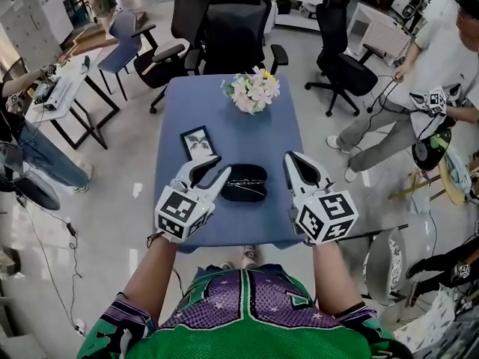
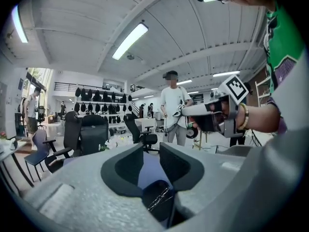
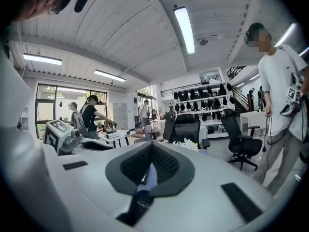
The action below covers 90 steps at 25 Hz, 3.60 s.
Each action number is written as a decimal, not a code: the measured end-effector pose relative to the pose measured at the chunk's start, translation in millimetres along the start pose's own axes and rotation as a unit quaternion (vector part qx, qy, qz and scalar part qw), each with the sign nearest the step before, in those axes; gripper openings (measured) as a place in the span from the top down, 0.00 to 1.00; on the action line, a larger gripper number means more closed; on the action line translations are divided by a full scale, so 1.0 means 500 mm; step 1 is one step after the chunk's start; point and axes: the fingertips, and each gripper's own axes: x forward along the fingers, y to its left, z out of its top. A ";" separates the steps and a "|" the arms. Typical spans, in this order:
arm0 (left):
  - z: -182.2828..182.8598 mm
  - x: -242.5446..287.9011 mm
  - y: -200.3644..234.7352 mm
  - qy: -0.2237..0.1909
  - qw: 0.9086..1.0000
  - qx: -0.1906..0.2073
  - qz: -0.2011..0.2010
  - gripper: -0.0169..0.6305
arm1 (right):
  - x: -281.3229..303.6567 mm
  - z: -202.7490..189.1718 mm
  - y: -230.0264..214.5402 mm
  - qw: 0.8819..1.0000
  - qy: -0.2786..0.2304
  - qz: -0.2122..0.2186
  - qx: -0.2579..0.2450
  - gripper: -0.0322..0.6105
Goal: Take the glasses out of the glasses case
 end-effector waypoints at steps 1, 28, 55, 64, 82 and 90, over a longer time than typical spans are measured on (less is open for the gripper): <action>-0.013 0.006 -0.001 0.007 1.000 0.003 -0.003 0.81 | 0.002 -0.005 0.001 1.000 0.003 0.000 0.000 0.95; -0.295 0.146 -0.049 0.167 0.980 0.075 -0.080 0.81 | 0.039 -0.103 -0.025 0.998 0.060 0.005 0.019 0.95; -0.514 0.207 -0.043 0.293 0.937 0.139 -0.129 0.81 | 0.106 -0.158 -0.086 0.995 0.092 0.011 0.032 0.95; -0.513 0.217 -0.045 0.292 0.938 0.131 -0.131 0.87 | 0.102 -0.167 -0.093 0.995 0.098 0.005 0.031 0.95; -0.473 0.206 -0.036 0.275 0.947 0.137 -0.096 0.94 | 0.081 -0.164 -0.071 0.995 0.099 0.003 0.028 0.95; -0.395 0.187 -0.007 0.241 0.961 0.126 -0.059 0.94 | 0.055 -0.137 -0.039 0.996 0.089 0.006 0.021 0.95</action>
